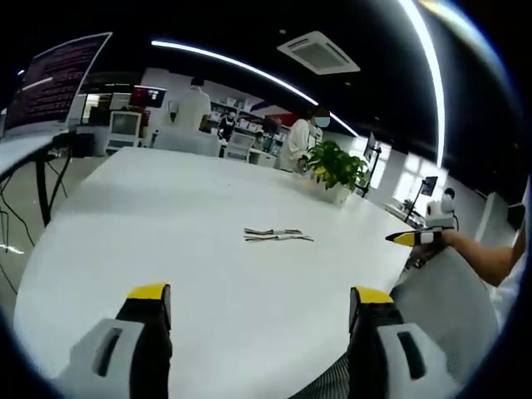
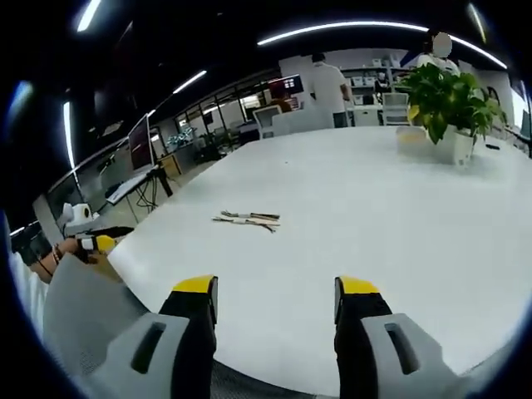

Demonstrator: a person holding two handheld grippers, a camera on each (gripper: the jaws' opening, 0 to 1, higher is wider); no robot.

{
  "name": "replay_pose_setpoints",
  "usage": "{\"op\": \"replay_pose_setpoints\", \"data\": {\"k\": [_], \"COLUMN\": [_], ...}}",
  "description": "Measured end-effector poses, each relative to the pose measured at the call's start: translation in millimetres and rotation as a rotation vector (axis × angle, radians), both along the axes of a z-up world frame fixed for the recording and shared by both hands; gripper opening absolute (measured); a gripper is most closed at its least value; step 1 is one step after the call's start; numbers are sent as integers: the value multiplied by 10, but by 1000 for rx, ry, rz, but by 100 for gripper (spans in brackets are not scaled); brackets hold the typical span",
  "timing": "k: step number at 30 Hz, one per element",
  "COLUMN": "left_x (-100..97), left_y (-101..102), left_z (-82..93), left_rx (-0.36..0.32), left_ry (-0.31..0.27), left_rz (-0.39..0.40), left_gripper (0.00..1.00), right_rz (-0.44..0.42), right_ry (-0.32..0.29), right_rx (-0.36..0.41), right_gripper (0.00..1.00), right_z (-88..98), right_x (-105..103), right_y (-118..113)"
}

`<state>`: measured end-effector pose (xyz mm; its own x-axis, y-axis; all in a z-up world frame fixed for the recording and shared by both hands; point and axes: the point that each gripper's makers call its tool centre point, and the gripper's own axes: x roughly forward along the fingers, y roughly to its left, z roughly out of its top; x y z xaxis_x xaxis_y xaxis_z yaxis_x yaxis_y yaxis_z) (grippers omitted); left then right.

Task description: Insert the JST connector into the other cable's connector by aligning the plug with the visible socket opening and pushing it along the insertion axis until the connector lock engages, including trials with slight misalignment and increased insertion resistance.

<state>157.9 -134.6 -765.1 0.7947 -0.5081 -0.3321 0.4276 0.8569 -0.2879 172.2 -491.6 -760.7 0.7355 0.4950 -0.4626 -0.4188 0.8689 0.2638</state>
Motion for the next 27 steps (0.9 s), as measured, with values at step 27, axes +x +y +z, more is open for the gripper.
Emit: {"op": "replay_pose_setpoints", "data": {"k": [27], "left_x": [73], "left_y": [-255], "left_z": [129], "left_rx": [-3], "left_ry": [-23], "left_rz": [-58], "left_gripper": [87], "right_rz": [-28], "right_ry": [-39], "right_rx": [27], "right_gripper": [54], "right_z": [50], "right_x": [11], "right_y": [-57]}}
